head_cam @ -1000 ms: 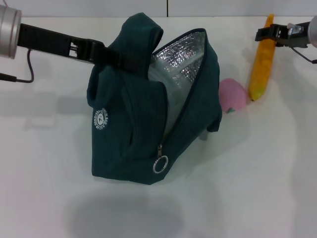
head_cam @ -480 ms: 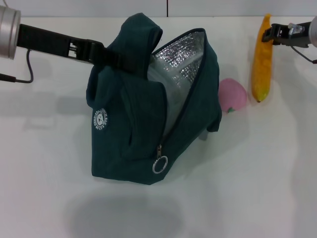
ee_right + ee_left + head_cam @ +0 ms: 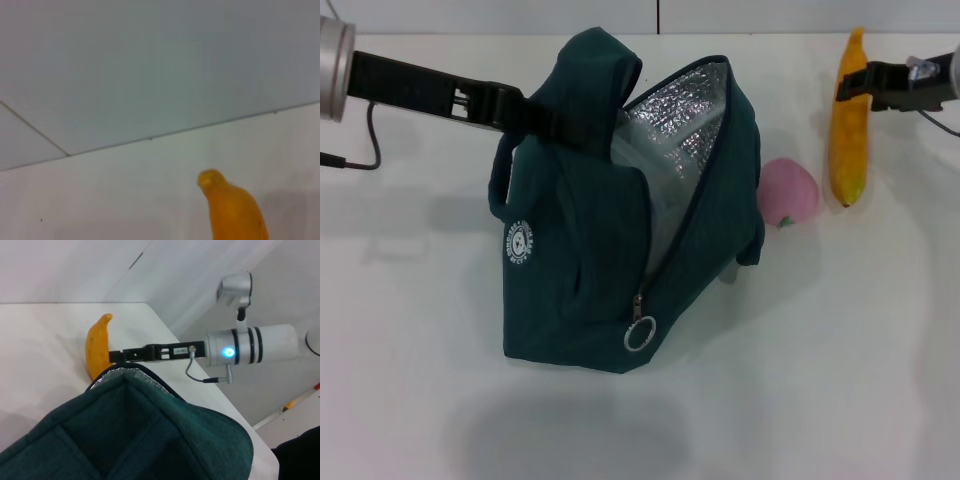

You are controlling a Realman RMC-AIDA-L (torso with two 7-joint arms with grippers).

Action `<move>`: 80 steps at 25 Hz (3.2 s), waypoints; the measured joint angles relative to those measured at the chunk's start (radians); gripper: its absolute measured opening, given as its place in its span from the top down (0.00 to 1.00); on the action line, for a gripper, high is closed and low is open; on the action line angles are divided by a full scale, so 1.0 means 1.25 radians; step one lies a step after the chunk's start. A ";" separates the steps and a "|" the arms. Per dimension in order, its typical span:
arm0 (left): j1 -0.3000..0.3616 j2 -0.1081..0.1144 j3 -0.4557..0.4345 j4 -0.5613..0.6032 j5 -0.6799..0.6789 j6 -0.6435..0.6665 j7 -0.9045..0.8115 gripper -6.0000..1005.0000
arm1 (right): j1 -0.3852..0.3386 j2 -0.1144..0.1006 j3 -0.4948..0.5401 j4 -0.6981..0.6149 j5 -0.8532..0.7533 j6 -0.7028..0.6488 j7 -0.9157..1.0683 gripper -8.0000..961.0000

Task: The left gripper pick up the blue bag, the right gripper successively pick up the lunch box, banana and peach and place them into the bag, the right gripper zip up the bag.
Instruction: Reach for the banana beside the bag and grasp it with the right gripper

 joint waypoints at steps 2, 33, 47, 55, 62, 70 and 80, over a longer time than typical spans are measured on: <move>0.000 0.000 0.000 0.000 0.000 0.000 0.000 0.95 | -0.014 0.000 0.001 -0.025 0.001 -0.026 0.001 0.60; -0.003 0.000 -0.001 0.000 0.003 -0.002 0.013 0.95 | 0.098 -0.088 0.056 0.050 0.030 -0.287 0.056 0.09; 0.001 0.000 -0.001 -0.002 0.003 -0.003 0.016 0.95 | 0.058 -0.151 0.098 0.060 0.016 -0.376 0.058 0.10; 0.001 -0.005 0.000 -0.002 0.003 -0.002 0.016 0.95 | 0.064 -0.140 0.099 0.067 -0.012 -0.364 0.059 0.11; 0.001 -0.006 0.000 -0.002 0.003 -0.004 0.017 0.95 | 0.088 -0.116 0.099 0.105 -0.035 -0.309 0.059 0.11; 0.002 -0.005 0.000 -0.002 0.003 -0.004 0.019 0.95 | 0.109 -0.115 0.128 0.133 -0.081 -0.304 0.059 0.12; 0.003 -0.006 0.000 -0.004 0.005 -0.004 0.018 0.95 | 0.105 -0.102 0.136 0.135 -0.111 -0.275 0.059 0.13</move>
